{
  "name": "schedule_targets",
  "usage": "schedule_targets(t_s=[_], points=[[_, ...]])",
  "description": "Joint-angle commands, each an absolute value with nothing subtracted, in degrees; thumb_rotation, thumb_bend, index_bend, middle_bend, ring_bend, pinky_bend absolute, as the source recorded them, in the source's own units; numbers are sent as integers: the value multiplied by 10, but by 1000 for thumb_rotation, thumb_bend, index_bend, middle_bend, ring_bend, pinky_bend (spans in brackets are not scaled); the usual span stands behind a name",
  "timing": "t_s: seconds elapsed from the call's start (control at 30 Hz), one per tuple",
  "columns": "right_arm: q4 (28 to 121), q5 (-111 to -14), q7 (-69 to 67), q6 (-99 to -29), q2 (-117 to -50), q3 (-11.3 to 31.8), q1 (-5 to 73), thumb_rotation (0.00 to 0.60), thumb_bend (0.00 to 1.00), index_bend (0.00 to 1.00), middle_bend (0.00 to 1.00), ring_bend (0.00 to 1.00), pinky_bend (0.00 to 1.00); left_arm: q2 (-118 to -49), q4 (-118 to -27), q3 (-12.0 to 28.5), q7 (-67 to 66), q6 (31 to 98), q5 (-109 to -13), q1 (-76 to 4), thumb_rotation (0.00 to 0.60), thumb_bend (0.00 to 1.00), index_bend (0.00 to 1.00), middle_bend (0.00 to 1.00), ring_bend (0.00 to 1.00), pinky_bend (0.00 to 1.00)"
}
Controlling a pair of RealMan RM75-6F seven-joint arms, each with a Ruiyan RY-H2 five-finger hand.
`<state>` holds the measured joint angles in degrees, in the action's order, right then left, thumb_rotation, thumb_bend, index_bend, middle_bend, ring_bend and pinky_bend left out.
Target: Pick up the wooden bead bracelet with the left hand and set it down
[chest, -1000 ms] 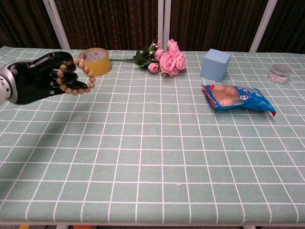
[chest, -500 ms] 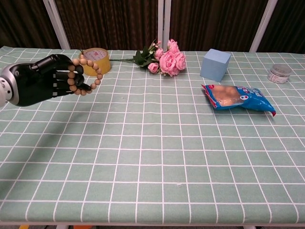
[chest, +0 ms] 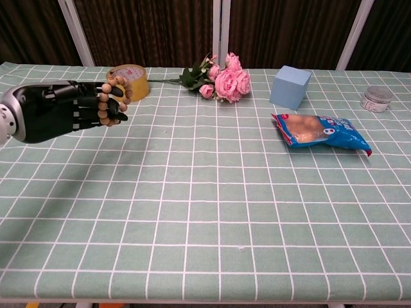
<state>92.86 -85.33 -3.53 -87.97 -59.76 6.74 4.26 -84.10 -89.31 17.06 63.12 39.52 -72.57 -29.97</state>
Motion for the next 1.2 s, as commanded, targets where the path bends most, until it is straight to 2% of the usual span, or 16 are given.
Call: schedule_targets(t_s=[0.03,0.13,0.3,0.47,0.63,0.73,0.9,1.17,1.2], points=[[929,-853,-35,-880,-598,67,42,600,54,0,94,0,0,-839,-893,173,643,402,-729,-299,326,697,448,548,331,71],[928,-853,-36,-881,-598,67,42,600,55,0,94,0,0,-838,-891,174,651,408,-735,-299,210,604,448,548,331,71],[927,-854,-39,-879,-599,66,42,600,54,0,96,0,0,-838,-879,162,634,429,-767,-301,77,511,446,546,328,80],[924,-854,-43,-877,-601,65,42,600,55,0,96,0,0,-858,-834,131,540,481,-819,-306,58,481,408,490,263,81],[921,-852,-48,-875,-602,65,42,600,55,0,96,0,0,-895,-769,106,380,535,-849,-312,70,454,349,417,196,81],[917,-852,-52,-875,-604,64,42,600,55,0,96,0,0,-915,-737,100,282,565,-856,-313,130,419,321,389,173,80],[911,-851,-58,-870,-606,63,43,600,56,0,96,0,0,-932,-709,102,125,625,-857,-306,286,295,296,358,164,73],[901,-848,-85,-848,-600,57,47,600,58,0,87,0,0,-856,-768,135,56,702,-812,-267,479,242,295,360,164,75],[901,-848,-91,-844,-598,55,48,600,59,0,87,0,0,-842,-774,135,54,710,-811,-259,534,240,297,361,164,78]])
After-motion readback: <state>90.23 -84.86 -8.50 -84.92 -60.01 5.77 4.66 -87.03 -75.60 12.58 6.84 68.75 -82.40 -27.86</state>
